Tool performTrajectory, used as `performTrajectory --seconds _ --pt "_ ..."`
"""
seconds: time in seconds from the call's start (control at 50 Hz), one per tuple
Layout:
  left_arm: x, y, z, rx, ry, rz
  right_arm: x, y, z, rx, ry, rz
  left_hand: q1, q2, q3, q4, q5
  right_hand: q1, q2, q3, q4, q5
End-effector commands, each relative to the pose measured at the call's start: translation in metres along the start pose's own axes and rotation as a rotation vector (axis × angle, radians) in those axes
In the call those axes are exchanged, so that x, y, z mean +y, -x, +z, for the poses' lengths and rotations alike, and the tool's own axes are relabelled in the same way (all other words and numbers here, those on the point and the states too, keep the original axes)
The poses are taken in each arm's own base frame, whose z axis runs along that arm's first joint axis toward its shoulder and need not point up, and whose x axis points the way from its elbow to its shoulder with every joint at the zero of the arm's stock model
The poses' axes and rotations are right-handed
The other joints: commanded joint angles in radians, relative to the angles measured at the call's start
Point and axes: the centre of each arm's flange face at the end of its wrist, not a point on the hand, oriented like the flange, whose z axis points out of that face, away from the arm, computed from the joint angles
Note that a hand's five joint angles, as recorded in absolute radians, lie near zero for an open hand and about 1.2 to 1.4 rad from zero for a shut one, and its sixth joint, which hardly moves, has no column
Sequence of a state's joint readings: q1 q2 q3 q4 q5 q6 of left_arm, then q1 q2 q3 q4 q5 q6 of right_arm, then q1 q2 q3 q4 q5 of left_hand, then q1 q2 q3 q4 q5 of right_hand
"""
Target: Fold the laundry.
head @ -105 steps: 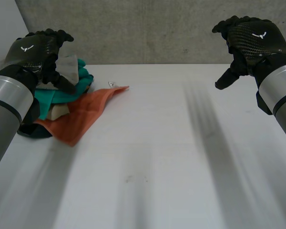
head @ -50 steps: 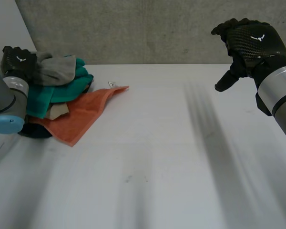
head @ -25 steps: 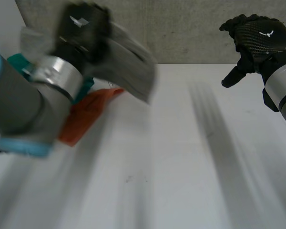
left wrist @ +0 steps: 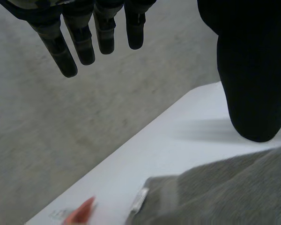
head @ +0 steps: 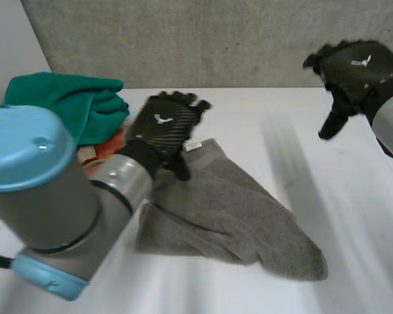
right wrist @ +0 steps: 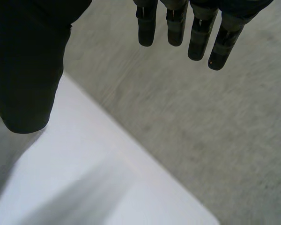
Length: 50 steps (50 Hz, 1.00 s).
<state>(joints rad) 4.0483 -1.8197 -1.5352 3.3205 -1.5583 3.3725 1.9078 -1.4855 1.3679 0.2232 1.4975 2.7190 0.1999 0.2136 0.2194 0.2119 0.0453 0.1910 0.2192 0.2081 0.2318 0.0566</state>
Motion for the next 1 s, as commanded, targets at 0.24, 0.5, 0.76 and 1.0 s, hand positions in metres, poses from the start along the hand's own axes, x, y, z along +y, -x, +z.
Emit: performTrajectory --seconds 0.24,0.5,0.76,1.0 --pt "0.098 0.035 -0.001 -0.049 0.242 0.237 0.117 0.069 -0.023 -0.279 0.368 -0.053 0.052 0.038 0.032 0.040 0.032 -0.017 -0.045 -0.034 -0.057 -0.057" --pt "0.145 0.080 0.075 0.010 0.172 0.647 0.139 0.117 -0.051 -0.285 0.292 0.021 0.072 0.059 0.053 0.060 0.052 -0.017 -0.045 -0.034 -0.057 -0.057" --pt "0.175 0.088 0.102 0.015 0.172 0.659 0.162 0.135 -0.048 -0.280 0.346 -0.014 0.345 0.331 0.326 0.333 0.325 0.084 0.056 0.067 0.044 0.044" --pt "0.168 0.080 0.108 0.008 0.143 0.668 0.146 0.113 -0.034 -0.132 0.268 -0.022 1.196 1.183 1.177 1.184 1.176 1.205 1.177 1.188 1.164 1.165"
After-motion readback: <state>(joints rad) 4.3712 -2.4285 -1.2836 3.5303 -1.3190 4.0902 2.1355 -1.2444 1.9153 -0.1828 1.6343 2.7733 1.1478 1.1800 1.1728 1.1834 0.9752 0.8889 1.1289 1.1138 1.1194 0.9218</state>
